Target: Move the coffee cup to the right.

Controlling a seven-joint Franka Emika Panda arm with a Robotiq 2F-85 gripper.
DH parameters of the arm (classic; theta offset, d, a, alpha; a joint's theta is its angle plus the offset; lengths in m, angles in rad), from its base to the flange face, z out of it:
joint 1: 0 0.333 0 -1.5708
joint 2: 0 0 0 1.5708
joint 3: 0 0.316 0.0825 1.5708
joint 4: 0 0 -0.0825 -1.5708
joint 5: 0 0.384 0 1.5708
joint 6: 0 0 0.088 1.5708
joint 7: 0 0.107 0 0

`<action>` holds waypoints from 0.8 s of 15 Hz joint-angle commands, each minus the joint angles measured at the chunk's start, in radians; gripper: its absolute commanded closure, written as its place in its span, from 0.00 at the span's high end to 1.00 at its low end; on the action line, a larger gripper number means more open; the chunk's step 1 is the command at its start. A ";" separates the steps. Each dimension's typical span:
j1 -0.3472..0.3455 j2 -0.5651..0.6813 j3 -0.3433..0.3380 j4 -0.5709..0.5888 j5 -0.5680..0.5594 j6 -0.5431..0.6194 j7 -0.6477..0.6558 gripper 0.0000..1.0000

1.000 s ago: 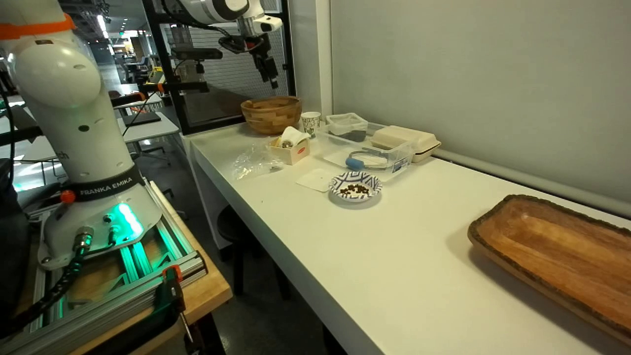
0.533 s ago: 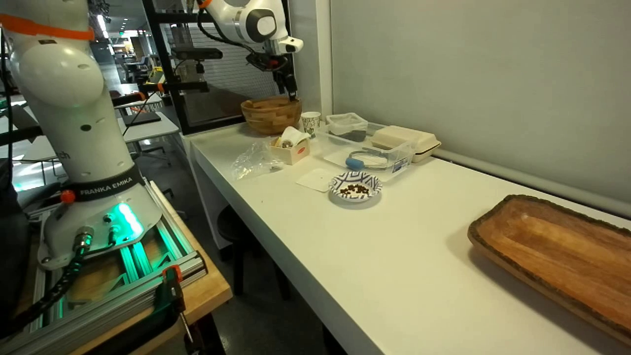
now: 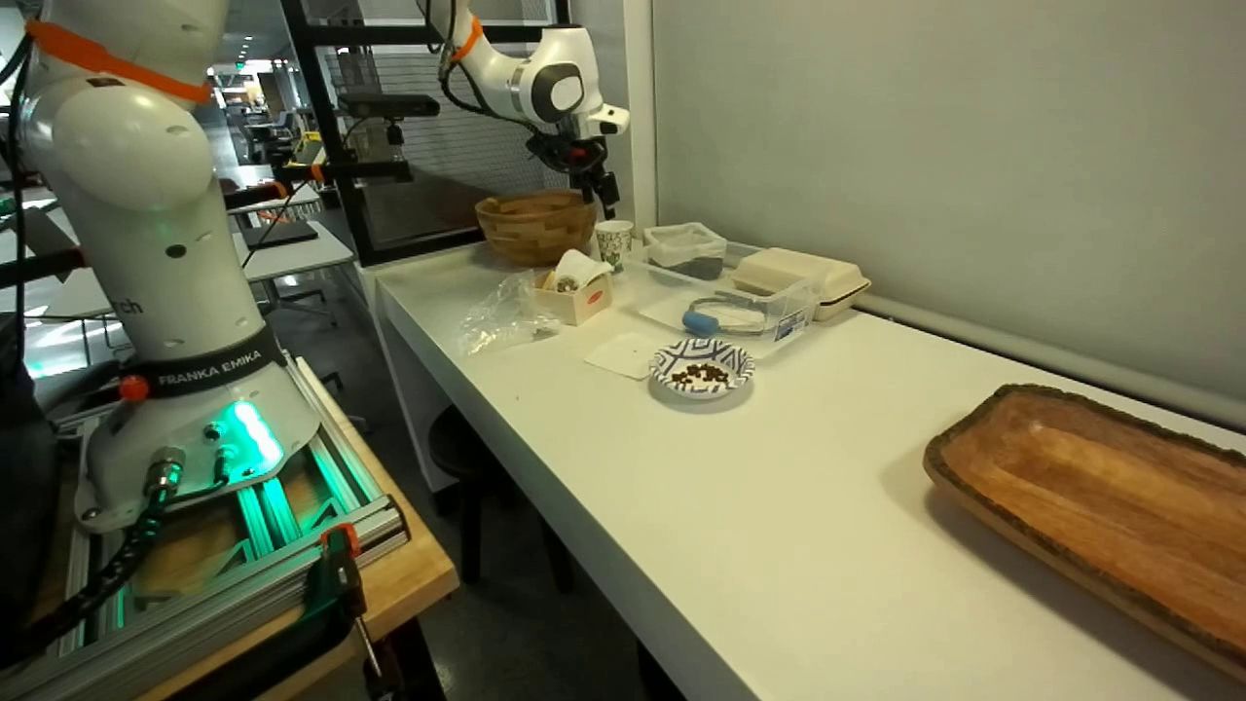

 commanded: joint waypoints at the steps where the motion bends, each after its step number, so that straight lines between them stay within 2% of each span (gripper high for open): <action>1: 0.025 0.103 -0.029 0.112 0.023 0.016 -0.011 1.00; 7: 0.046 0.186 -0.055 0.190 0.022 0.025 0.007 1.00; 12: 0.059 0.228 -0.074 0.203 0.025 0.063 0.018 0.61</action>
